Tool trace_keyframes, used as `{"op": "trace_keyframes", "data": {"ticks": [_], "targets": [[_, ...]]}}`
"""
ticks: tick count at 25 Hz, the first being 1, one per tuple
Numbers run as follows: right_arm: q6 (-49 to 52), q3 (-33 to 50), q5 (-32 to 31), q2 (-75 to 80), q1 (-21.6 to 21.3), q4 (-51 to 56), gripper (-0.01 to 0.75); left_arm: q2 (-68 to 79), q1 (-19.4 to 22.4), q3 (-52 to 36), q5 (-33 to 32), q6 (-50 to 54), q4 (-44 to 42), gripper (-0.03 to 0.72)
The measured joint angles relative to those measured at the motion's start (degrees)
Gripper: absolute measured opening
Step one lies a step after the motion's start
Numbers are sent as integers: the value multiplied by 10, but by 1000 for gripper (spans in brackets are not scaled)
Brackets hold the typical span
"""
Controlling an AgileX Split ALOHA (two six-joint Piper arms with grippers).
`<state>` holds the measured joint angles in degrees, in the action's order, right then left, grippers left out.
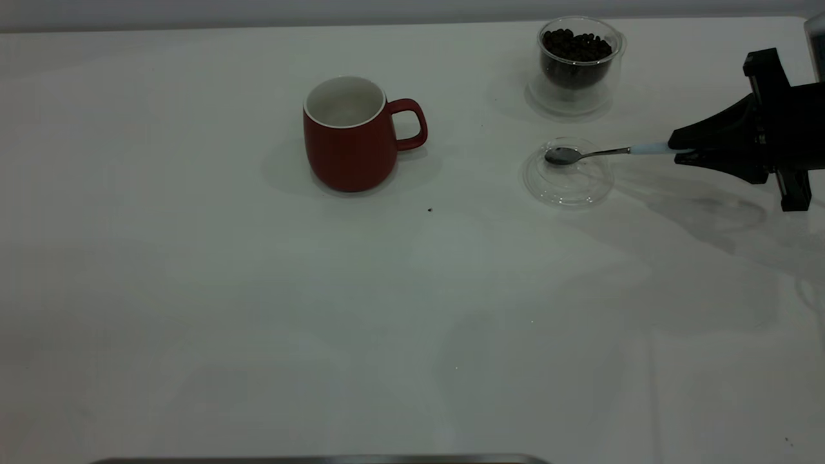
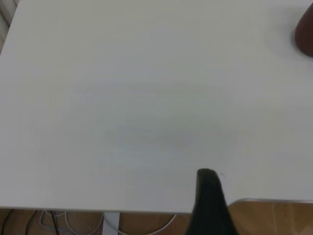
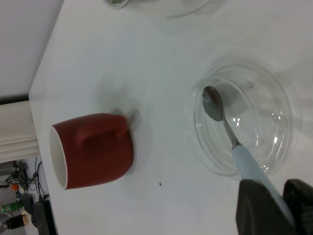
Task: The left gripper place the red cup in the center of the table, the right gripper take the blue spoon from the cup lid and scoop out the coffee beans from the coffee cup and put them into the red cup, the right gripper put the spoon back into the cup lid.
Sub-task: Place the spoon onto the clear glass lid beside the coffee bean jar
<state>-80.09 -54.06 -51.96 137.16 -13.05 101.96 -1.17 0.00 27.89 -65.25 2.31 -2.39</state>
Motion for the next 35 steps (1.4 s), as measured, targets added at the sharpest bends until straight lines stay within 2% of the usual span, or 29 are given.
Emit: {"op": "trace_keyframes", "data": {"ticks": [29, 32, 35], "targets": [[-3, -1, 0, 17, 11, 3, 112, 0, 0, 0, 0, 1, 0, 586], [-4, -1, -1, 19, 11, 3, 148, 0, 0, 0, 0, 1, 0, 586], [-5, -1, -1, 19, 11, 3, 251, 0, 0, 0, 0, 1, 0, 586]]}}
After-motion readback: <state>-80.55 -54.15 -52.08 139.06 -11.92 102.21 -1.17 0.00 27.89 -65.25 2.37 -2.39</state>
